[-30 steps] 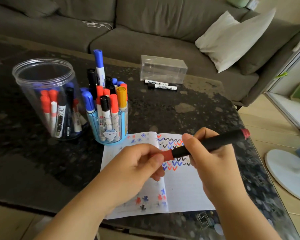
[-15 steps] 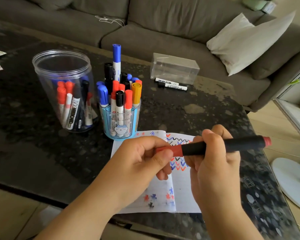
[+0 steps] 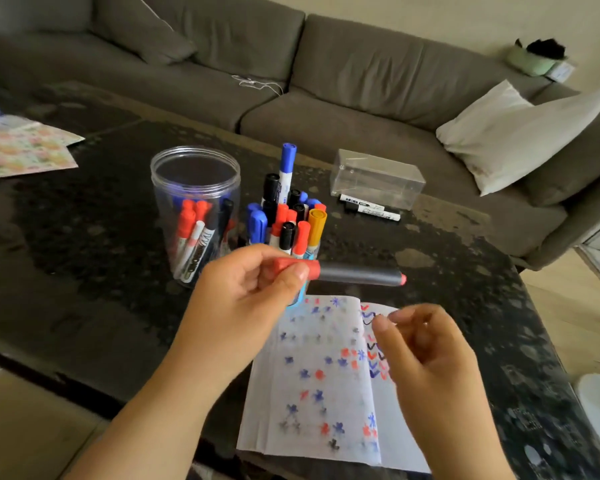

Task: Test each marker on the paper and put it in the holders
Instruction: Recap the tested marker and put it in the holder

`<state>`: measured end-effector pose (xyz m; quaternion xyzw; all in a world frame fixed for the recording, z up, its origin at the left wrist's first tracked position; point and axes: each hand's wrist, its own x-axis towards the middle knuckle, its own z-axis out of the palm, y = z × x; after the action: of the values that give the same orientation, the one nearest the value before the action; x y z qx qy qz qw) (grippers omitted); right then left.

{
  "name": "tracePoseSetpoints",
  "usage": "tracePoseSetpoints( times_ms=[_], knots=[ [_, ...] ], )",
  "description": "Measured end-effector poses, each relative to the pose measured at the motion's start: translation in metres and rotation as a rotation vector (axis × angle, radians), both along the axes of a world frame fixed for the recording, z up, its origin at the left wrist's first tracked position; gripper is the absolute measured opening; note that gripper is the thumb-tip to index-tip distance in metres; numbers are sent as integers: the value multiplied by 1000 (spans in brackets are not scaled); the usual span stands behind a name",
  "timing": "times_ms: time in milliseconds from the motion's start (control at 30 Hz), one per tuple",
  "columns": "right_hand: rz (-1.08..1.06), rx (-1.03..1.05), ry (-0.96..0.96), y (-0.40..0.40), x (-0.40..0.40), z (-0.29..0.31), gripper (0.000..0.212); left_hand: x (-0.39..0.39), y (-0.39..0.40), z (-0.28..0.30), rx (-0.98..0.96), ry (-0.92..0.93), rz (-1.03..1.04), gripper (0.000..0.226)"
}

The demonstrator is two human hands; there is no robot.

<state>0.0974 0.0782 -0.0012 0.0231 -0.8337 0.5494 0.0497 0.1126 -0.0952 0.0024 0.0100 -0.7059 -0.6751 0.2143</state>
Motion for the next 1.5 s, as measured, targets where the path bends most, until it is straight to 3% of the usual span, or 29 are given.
tracePoseSetpoints(
  times_ms=[167, 233, 433, 600, 700, 900, 1067, 1133, 1300, 1500],
  knots=[
    [359, 444, 406, -44, -10, 24, 33, 7, -25, 3, -55, 38, 150, 3],
    [449, 508, 478, -68, -17, 29, 36, 11, -35, 2, -85, 46, 183, 3],
    [566, 422, 483, -114, -27, 36, 11, 15, -65, 1, -105, 36, 272, 9],
    [398, 139, 574, -124, -55, 78, 39, 9, -82, -5, -26, -52, 420, 17],
    [395, 85, 627, -143, -74, 91, 35, 2, -91, -9, 63, -142, 473, 17],
    [453, 213, 621, -177, -97, 82, 32, -2, -97, -11, 151, -197, 503, 14],
    [643, 589, 550, -194, -106, 64, 37, -5, -96, -13, 121, -188, 481, 14],
    [655, 617, 518, -190, -103, 63, 39, -6, -92, -14, 84, -190, 466, 13],
    [549, 428, 540, -141, -87, 63, 31, -8, -76, -16, -154, -148, 407, 8],
    [345, 415, 333, -32, -86, 24, 22, -11, -29, -18, -554, 32, 190, 12]
  ],
)
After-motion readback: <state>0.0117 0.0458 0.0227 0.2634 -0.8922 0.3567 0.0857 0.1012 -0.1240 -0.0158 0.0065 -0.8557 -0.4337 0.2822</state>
